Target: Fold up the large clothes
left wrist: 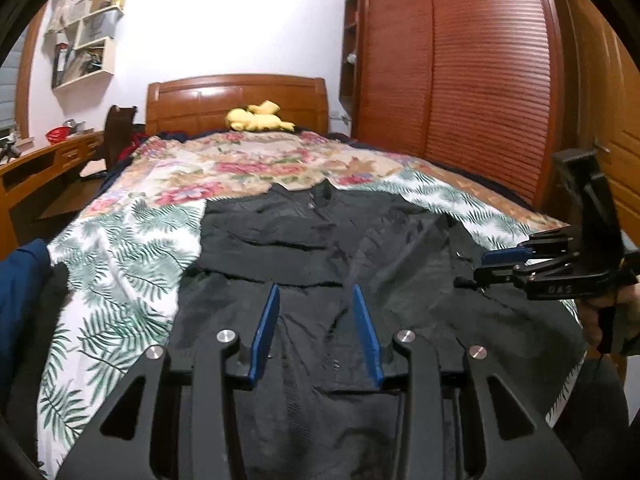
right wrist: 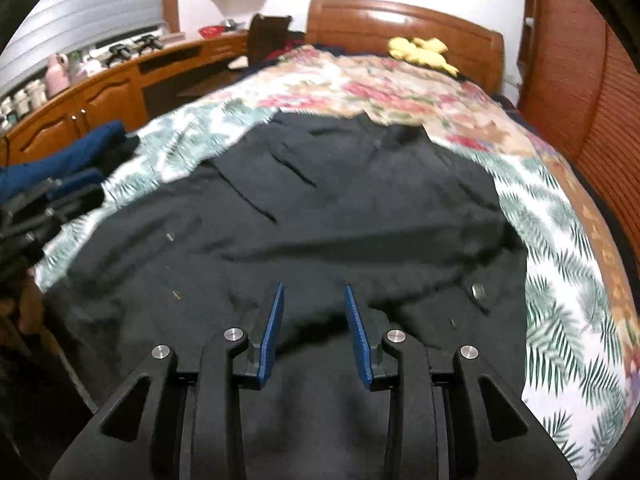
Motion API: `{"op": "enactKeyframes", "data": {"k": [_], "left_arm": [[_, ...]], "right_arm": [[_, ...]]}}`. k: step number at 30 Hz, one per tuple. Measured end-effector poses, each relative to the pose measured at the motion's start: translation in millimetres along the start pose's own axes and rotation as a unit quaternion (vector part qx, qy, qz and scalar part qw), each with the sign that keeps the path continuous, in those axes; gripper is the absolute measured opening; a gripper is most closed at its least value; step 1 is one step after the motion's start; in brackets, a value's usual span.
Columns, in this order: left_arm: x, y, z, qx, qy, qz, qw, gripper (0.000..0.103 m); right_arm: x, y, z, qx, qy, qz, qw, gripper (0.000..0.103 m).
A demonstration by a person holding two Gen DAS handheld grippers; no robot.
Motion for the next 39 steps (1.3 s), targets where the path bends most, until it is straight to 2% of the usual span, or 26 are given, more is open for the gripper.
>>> {"op": "enactKeyframes", "data": {"k": [3, 13, 19, 23, 31, 36, 39], "left_arm": [[4.6, -7.8, -10.0, 0.025, 0.006, 0.019, 0.9995, 0.037], [20.0, -13.4, -66.6, 0.026, -0.026, 0.050, 0.9980, 0.037], [21.4, -21.1, -104.9, 0.044, -0.037, 0.069, 0.9960, 0.037], [24.2, -28.7, -124.9, 0.043, -0.044, 0.087, 0.9943, 0.037], [38.1, -37.4, -130.3, 0.032, -0.017, 0.135, 0.9902, 0.037], [44.3, -41.8, -125.8, 0.027, 0.003, 0.152, 0.9880, 0.037], [43.6, -39.1, -126.4, 0.019, -0.004, 0.145, 0.9893, 0.034]], "right_arm": [[16.1, -4.4, -15.6, 0.010, -0.005, 0.003, 1.000, 0.032], [48.5, -13.0, -76.0, 0.044, -0.021, 0.012, 0.999, 0.034], [68.2, -7.5, -105.9, 0.042, -0.041, 0.022, 0.998, 0.034], [77.3, 3.6, -116.1, 0.036, -0.047, 0.018, 0.998, 0.035], [91.9, 16.9, -120.0, 0.031, -0.036, 0.021, 0.999, 0.035], [103.9, 24.7, -122.0, 0.012, -0.042, 0.025, 0.999, 0.035], [108.3, 30.8, -121.7, 0.005, -0.042, 0.023, 0.999, 0.035]]}}
Point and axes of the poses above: each gripper's, at about its wrist camera, not at the fingertips, and y roughly against the way its jaws point, z to its left, x to its underside, the point moved 2 cm from there along -y, roughly the way its jaws point, and after that the axes turned 11 degrees about -y, right-handed, at the moved point
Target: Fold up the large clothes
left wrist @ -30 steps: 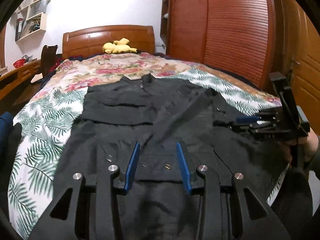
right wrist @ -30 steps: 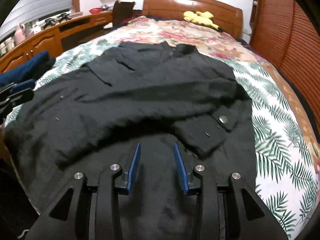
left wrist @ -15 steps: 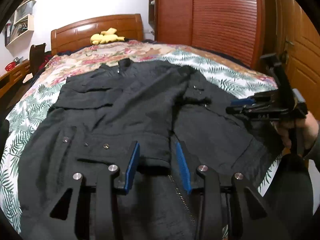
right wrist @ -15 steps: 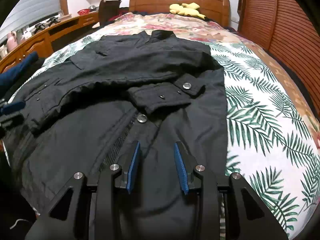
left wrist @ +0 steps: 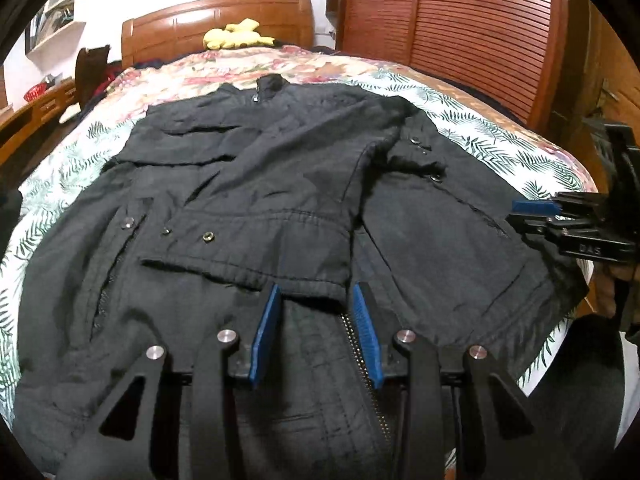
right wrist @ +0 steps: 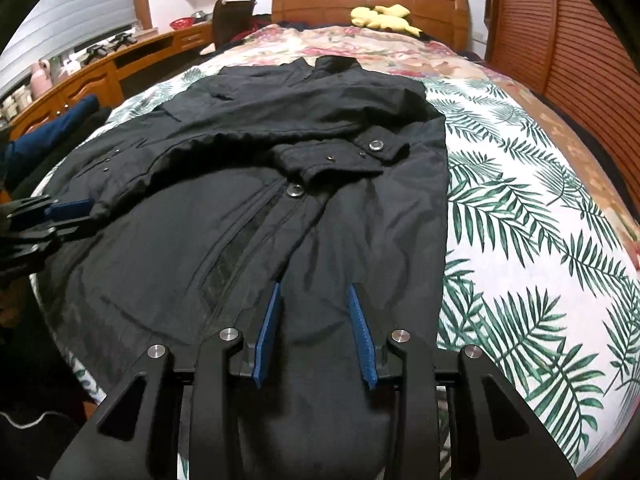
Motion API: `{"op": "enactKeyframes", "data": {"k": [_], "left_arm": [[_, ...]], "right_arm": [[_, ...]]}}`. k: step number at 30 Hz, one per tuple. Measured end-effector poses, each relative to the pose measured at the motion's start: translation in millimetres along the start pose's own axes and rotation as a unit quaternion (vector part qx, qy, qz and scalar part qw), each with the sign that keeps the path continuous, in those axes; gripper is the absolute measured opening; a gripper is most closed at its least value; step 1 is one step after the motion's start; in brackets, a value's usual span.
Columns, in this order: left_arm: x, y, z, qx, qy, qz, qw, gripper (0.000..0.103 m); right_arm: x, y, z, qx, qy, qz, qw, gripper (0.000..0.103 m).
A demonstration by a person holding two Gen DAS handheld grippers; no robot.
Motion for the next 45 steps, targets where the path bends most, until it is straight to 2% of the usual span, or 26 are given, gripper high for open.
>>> {"op": "enactKeyframes", "data": {"k": [4, 7, 13, 18, 21, 25, 28, 31, 37, 45], "left_arm": [[-5.0, 4.0, -1.7, -0.007, -0.012, -0.007, 0.9999, 0.009], [-9.6, 12.5, -0.5, -0.019, -0.023, -0.019, 0.9994, 0.004], [-12.7, 34.9, 18.9, -0.028, -0.018, -0.034, 0.9989, 0.003], [-12.0, 47.9, 26.9, -0.019, -0.014, -0.033, 0.9992, 0.004], [-5.7, 63.0, 33.8, -0.030, -0.019, -0.043, 0.9985, 0.005], [7.8, 79.5, 54.3, -0.025, 0.001, -0.043, 0.9988, 0.015], [23.3, 89.6, 73.4, -0.040, 0.010, -0.036, 0.9985, 0.026], [43.2, 98.3, 93.7, -0.055, 0.026, -0.030, 0.9977, 0.030], [79.5, 106.5, 132.3, -0.078, 0.062, -0.009, 0.9950, 0.034], [103.1, 97.1, 156.5, -0.096, 0.080, 0.015, 0.9921, 0.037]], "right_arm": [[4.0, 7.3, 0.2, -0.014, -0.007, -0.003, 1.000, 0.035], [7.3, 8.8, 2.3, -0.016, -0.006, -0.006, 1.000, 0.035], [10.8, 10.4, 3.3, -0.016, -0.014, -0.013, 1.000, 0.035], [10.0, 11.8, 3.1, -0.014, -0.021, -0.017, 1.000, 0.035], [8.3, 15.6, 4.2, -0.007, -0.022, -0.024, 0.999, 0.035], [8.1, 23.8, 6.2, -0.001, -0.022, -0.030, 0.999, 0.035], [10.9, 31.3, 6.4, 0.010, -0.022, -0.033, 0.999, 0.035], [16.2, 38.1, 4.8, 0.021, -0.024, -0.034, 0.999, 0.036], [25.2, 39.6, -5.4, 0.030, -0.047, -0.024, 0.998, 0.040], [30.7, 33.7, -8.8, 0.048, -0.043, -0.012, 0.998, 0.042]]}}
Point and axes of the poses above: each gripper's, at about its wrist camera, not at the fingertips, and y roughly against the way its jaws point, z to its left, x to its underside, the point moved 2 cm from there along -y, roughly the way its jaws point, and after that the axes turned 11 degrees about -y, right-handed, at the moved point
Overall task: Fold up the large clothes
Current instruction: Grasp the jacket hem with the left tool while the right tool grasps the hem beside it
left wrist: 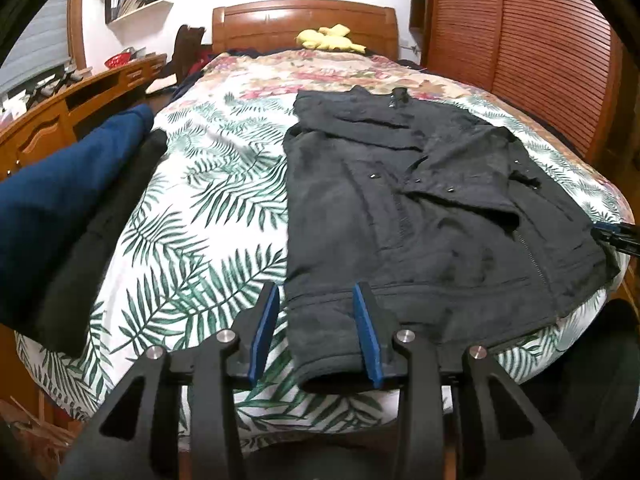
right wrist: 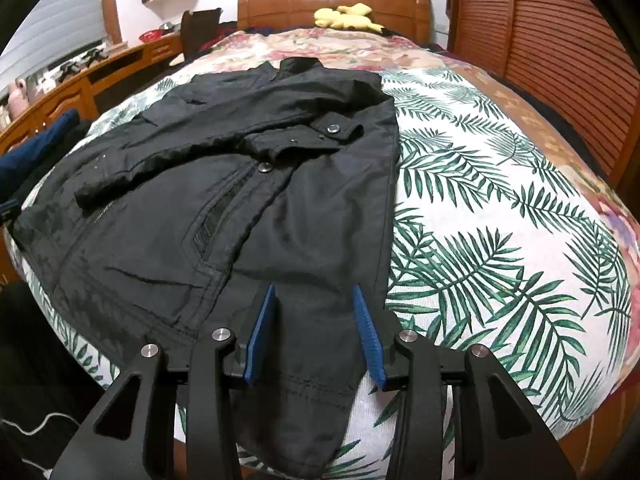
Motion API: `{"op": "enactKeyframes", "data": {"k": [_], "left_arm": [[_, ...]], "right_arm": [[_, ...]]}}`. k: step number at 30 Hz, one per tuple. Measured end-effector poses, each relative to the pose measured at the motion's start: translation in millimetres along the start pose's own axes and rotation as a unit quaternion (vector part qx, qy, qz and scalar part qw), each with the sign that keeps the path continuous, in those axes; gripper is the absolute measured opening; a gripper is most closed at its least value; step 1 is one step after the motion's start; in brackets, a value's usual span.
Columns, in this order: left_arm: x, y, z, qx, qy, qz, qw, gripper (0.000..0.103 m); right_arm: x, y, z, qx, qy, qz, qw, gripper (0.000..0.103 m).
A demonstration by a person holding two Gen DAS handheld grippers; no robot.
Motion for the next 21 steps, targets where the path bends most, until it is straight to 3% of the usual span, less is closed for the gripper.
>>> {"op": "enactKeyframes", "data": {"k": [4, 6, 8, 12, 21], "left_arm": [[6.9, -12.1, 0.9, -0.001, -0.002, 0.020, 0.9998, 0.040], [10.2, -18.9, 0.3, -0.003, -0.005, 0.032, 0.9995, 0.043], [11.4, -20.0, 2.2, -0.011, -0.001, 0.030, 0.9995, 0.051], [12.8, -22.9, 9.2, 0.000, 0.017, 0.030, 0.9994, 0.056], [14.6, -20.9, 8.3, -0.002, 0.022, 0.021, 0.9995, 0.057]], "right_arm": [[3.0, -0.6, 2.5, 0.004, 0.010, 0.005, 1.000, 0.049], [5.3, -1.5, 3.7, 0.006, 0.015, 0.010, 1.000, 0.058], [8.1, -1.4, 4.1, 0.017, 0.023, 0.015, 0.999, 0.060], [11.5, 0.4, -1.5, 0.021, 0.015, 0.023, 0.999, 0.061], [12.6, 2.3, -11.1, -0.006, -0.007, 0.050, 0.999, 0.062]]}}
Point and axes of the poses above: each gripper's, at about its wrist camera, not at the fingertips, and y roughly against the way its jaws point, z to its left, x to its underside, the point moved 2 cm from there along -y, roughly the way its jaws point, and after that the axes turned 11 degrees about -y, right-handed, at the moved point
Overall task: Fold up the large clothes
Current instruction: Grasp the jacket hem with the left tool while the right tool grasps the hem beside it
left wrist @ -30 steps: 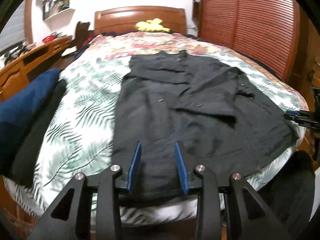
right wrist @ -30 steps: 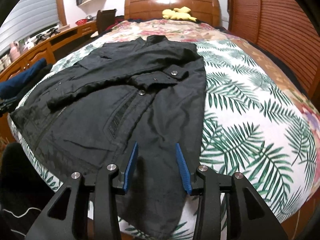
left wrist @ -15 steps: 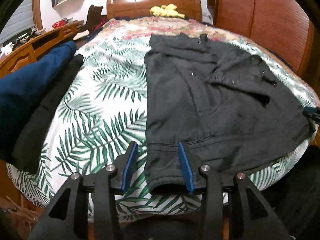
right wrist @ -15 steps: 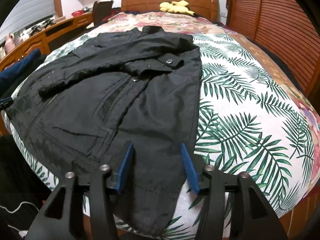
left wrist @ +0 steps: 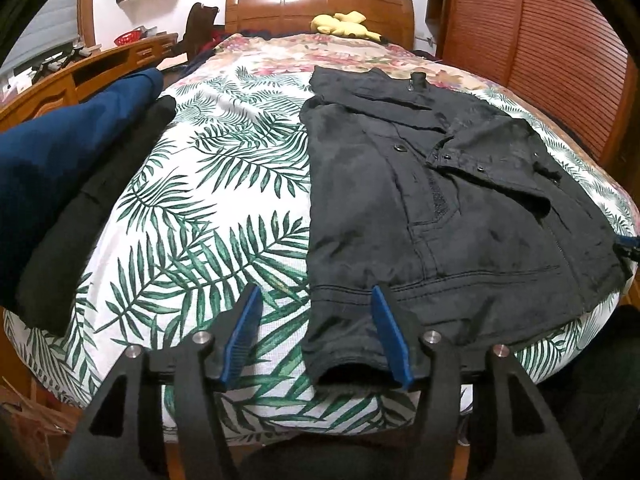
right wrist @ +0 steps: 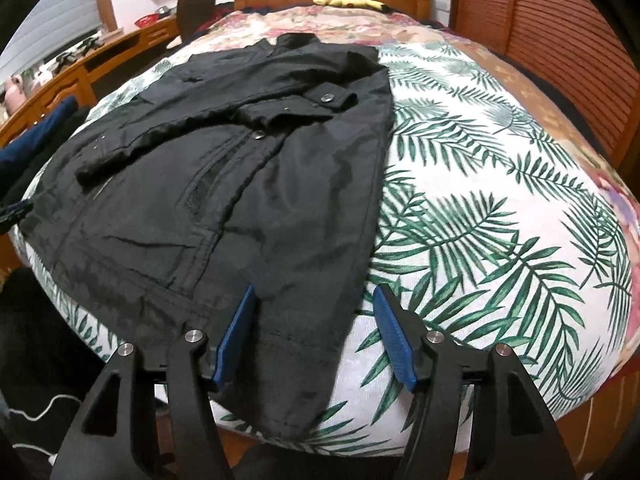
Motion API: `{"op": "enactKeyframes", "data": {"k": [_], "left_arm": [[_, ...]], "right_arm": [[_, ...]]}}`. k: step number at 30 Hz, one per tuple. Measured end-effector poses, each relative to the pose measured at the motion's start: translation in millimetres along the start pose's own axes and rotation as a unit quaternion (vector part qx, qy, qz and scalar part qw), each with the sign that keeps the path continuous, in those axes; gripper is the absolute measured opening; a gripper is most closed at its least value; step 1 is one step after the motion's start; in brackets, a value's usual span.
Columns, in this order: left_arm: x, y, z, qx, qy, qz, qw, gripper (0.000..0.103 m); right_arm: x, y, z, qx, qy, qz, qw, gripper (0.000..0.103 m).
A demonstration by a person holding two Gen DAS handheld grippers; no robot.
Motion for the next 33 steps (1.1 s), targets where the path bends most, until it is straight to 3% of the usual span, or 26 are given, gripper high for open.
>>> {"op": "enactKeyframes", "data": {"k": [2, 6, 8, 16, 21, 24, 28, 33], "left_arm": [[-0.2, 0.7, 0.6, 0.000, 0.004, 0.000, 1.0000, 0.057], [0.6, 2.7, 0.7, 0.001, 0.011, -0.003, 0.9999, 0.057], [2.1, 3.5, 0.7, 0.002, 0.012, -0.005, 0.9999, 0.057], [8.6, 10.1, -2.7, 0.012, 0.008, -0.005, 0.9999, 0.057], [11.3, 17.3, -9.7, 0.042, 0.013, -0.012, 0.9990, 0.056], [11.9, 20.0, -15.5, 0.053, 0.009, -0.020, 0.9983, 0.056], [11.6, 19.1, -17.4, 0.053, 0.012, -0.021, 0.9983, 0.055], [13.6, 15.0, -16.8, 0.052, 0.009, -0.019, 0.9984, 0.054]], "right_arm": [[2.9, 0.2, 4.3, -0.011, 0.007, 0.008, 1.000, 0.061], [4.8, 2.8, 11.9, -0.033, 0.013, 0.012, 0.999, 0.042], [4.0, 7.5, 12.7, -0.040, 0.011, 0.007, 0.999, 0.038], [18.7, 10.8, 8.0, -0.027, 0.014, 0.032, 0.999, 0.038], [23.8, 6.8, 3.4, -0.038, 0.015, 0.043, 0.998, 0.038], [19.1, 12.0, 8.7, -0.053, 0.013, 0.021, 0.998, 0.032], [10.6, 32.1, 26.9, -0.069, 0.041, -0.035, 0.996, 0.031], [0.3, 27.6, 31.7, -0.072, 0.037, -0.030, 0.996, 0.031]]}}
Point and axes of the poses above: each gripper's, at about its wrist camera, not at the fingertips, and y roughly against the way its jaws point, z to its left, x to its underside, the point moved 2 cm from there along -y, roughly the way its jaws point, and after that the axes turned 11 degrees about -y, right-handed, at the moved point
